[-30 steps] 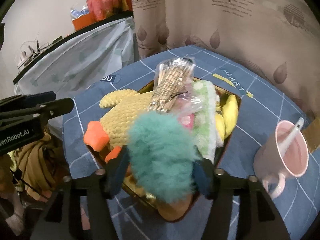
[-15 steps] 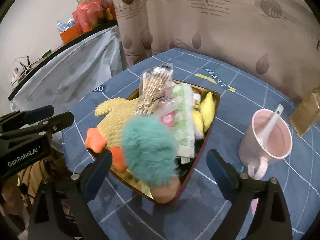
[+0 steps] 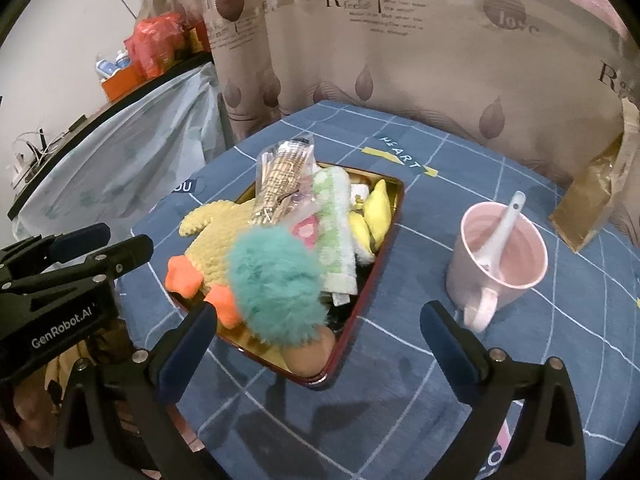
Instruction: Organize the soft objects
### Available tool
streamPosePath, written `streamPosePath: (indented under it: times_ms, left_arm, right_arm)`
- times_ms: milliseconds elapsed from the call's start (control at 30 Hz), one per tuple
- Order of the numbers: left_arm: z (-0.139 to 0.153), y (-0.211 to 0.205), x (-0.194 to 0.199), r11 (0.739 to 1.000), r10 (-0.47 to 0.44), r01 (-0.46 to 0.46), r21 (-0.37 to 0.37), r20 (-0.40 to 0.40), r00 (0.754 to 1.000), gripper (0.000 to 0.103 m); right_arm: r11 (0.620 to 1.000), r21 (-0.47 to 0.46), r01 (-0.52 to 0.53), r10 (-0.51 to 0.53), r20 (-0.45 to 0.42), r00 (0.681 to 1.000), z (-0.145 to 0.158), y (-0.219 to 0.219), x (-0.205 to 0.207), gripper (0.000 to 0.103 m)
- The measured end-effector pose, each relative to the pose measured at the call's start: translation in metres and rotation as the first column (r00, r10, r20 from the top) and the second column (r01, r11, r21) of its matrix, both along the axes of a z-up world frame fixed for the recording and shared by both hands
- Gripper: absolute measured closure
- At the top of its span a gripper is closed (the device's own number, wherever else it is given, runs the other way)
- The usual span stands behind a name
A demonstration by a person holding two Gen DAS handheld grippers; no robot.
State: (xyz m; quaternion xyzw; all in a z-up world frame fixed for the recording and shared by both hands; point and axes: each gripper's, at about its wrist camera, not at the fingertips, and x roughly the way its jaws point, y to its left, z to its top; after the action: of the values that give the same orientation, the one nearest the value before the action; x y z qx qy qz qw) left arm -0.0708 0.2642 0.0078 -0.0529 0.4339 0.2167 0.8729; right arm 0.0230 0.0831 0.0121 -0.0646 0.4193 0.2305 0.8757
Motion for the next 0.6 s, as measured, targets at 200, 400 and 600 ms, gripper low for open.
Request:
streamPosePath:
  times_ms: [200,400,600]
  left_arm:
    - [0.002,-0.01,0.002,1.0,-0.017,0.017,-0.016,-0.001,1.0,0.05]
    - [0.003,-0.017,0.003,0.999,-0.024,0.024,-0.026,0.0,1.0,0.05]
    - [0.005,-0.021,0.003,0.999,-0.026,0.026,-0.025,0.002,1.0,0.05]
  right_arm:
    - [0.999,0.016,0.042,-0.042,-0.013,0.999,0.002,-0.013,-0.001,0.002]
    - [0.998,0.009,0.066,-0.066,-0.015,0.998,0.002,-0.017,-0.004,0.002]
    - [0.997,0.012,0.077,-0.077,-0.016,0.997,0.003,-0.021,-0.005,0.002]
